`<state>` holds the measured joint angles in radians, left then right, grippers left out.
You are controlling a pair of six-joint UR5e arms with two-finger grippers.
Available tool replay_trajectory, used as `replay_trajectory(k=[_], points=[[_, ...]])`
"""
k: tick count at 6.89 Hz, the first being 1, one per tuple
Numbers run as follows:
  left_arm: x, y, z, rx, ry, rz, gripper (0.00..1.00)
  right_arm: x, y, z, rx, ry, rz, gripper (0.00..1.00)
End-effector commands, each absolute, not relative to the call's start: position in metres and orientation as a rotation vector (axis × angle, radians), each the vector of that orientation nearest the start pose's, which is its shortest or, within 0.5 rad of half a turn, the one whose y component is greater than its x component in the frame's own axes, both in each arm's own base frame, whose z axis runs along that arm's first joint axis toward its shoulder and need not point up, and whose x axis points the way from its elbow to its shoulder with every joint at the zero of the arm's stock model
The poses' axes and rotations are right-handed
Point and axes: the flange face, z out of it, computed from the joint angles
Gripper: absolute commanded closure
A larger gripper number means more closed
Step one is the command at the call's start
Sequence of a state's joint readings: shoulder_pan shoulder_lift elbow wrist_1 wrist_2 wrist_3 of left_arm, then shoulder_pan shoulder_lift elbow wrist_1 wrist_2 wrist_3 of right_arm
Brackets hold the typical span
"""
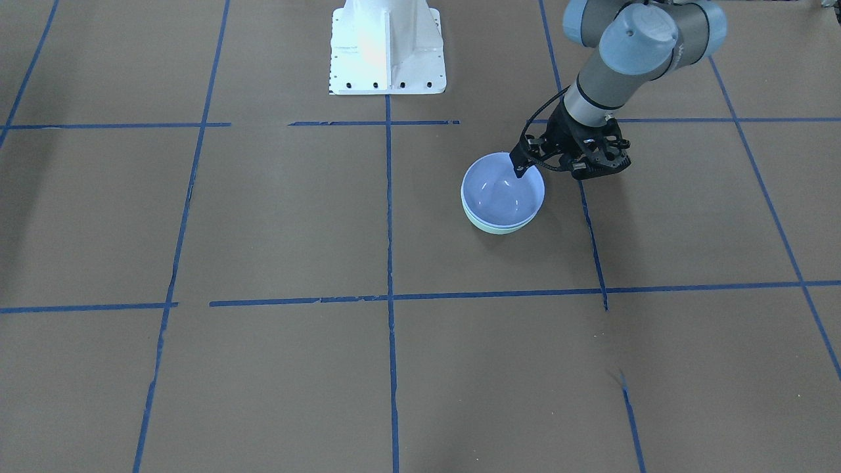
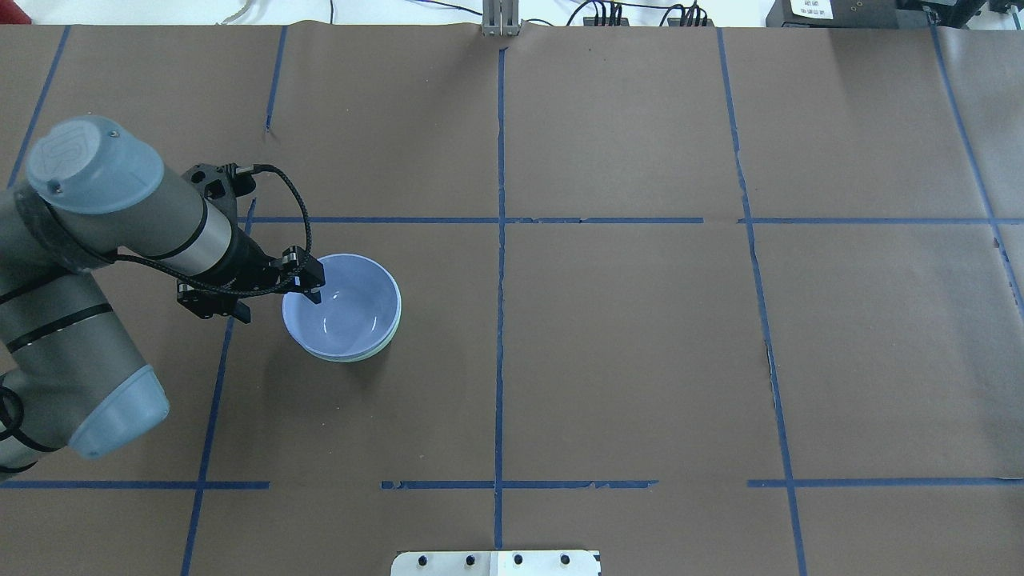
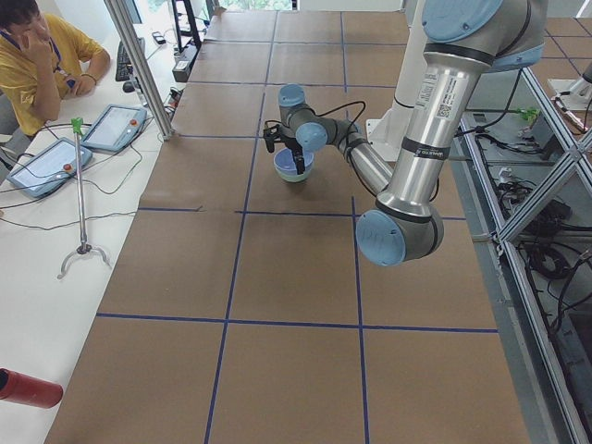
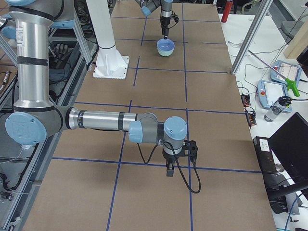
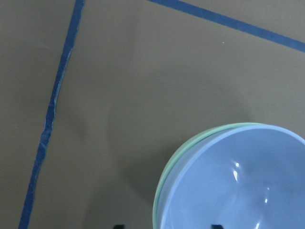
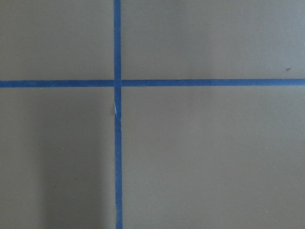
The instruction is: Stack blue bowl on green bowl
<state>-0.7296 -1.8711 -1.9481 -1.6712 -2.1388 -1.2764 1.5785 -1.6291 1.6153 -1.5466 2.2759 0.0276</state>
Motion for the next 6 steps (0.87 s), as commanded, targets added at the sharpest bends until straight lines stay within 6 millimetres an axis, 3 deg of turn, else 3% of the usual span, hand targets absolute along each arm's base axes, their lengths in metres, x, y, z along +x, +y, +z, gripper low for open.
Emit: replay_trajectory(k=[1, 3, 6], points=[[0.282, -0.461, 0.357, 0.037, 0.886, -0.019, 0.0, 0.072, -0.467, 0.667, 0.003, -0.704, 0.03, 0.0], [0.173, -0.477, 0.436, 0.134, 0.815, 0.161, 0.0, 0.072, -0.467, 0.667, 0.003, -0.704, 0.03, 0.0], [0.024, -0.456, 0.55, 0.166, 0.681, 0.347, 0.0, 0.072, -0.467, 0.667, 0.003, -0.704, 0.03, 0.0]])
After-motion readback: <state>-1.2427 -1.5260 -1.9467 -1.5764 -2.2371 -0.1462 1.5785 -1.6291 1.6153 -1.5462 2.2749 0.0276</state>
